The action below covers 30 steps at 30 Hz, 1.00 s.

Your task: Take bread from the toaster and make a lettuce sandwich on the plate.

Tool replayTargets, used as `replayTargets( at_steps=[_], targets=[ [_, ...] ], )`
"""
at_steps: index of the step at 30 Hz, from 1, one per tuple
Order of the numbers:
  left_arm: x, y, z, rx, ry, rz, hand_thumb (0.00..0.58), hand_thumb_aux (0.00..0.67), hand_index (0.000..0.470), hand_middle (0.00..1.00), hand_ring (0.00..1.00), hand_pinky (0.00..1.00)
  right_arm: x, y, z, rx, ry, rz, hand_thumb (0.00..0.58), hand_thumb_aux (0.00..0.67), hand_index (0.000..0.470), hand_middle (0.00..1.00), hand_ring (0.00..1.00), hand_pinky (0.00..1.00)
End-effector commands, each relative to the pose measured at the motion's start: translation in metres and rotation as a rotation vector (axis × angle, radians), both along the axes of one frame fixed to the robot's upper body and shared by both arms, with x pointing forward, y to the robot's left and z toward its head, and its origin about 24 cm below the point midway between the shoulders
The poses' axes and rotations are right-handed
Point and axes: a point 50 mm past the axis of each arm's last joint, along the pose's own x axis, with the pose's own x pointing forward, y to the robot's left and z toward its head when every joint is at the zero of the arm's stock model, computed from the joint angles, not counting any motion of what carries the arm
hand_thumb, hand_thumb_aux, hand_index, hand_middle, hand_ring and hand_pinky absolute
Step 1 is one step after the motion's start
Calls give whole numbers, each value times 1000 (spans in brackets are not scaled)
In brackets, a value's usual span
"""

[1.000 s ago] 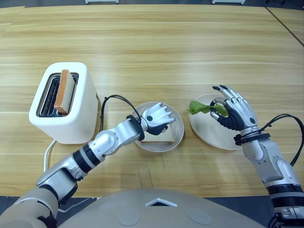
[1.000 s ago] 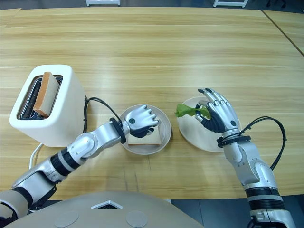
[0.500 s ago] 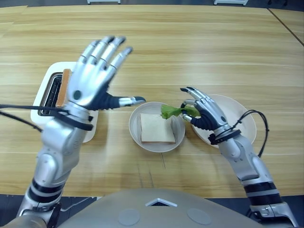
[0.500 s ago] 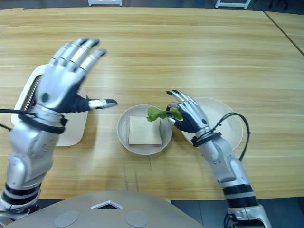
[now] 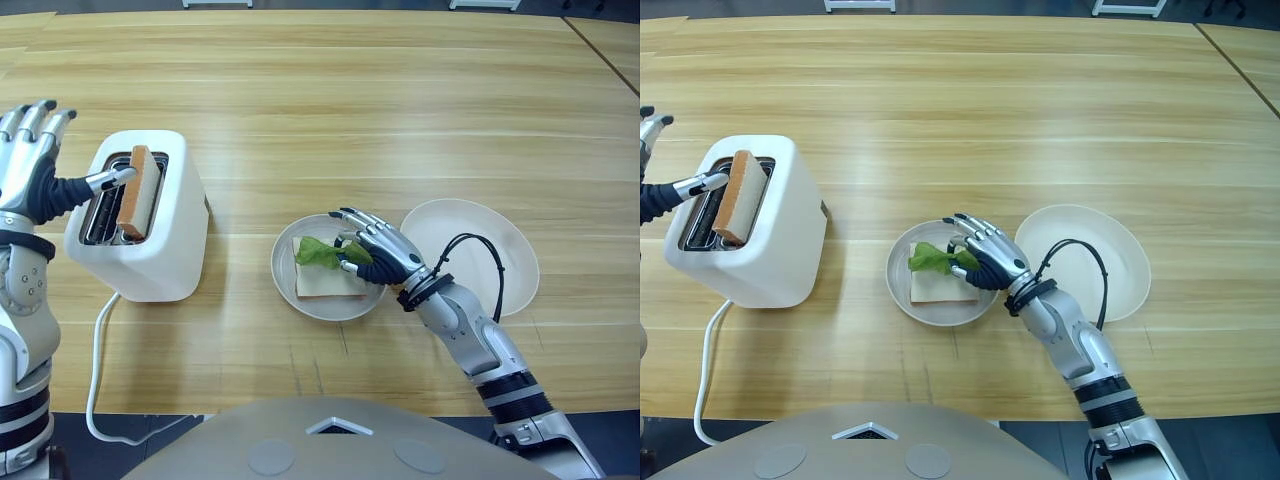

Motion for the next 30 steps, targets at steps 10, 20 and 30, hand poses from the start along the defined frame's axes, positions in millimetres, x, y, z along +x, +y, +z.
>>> replayTargets(
  at_steps=[10,20,30],
  targets=[
    [-1,-4,-20,-9,137,24,0,0,0,0,0,0,2,2,8,-1,-45,-3,0,0,0,0,0,0],
    [11,-22,-21,-54,163,-59,340,239,168,0,0,0,-5,-9,6,22,-54,-74,0,0,0,0,0,0],
    [12,-26,-24,-93,185,-65,535,483,339,0,0,0,-7,-15,5,28,-58,-105,0,0,0,0,0,0]
  ],
)
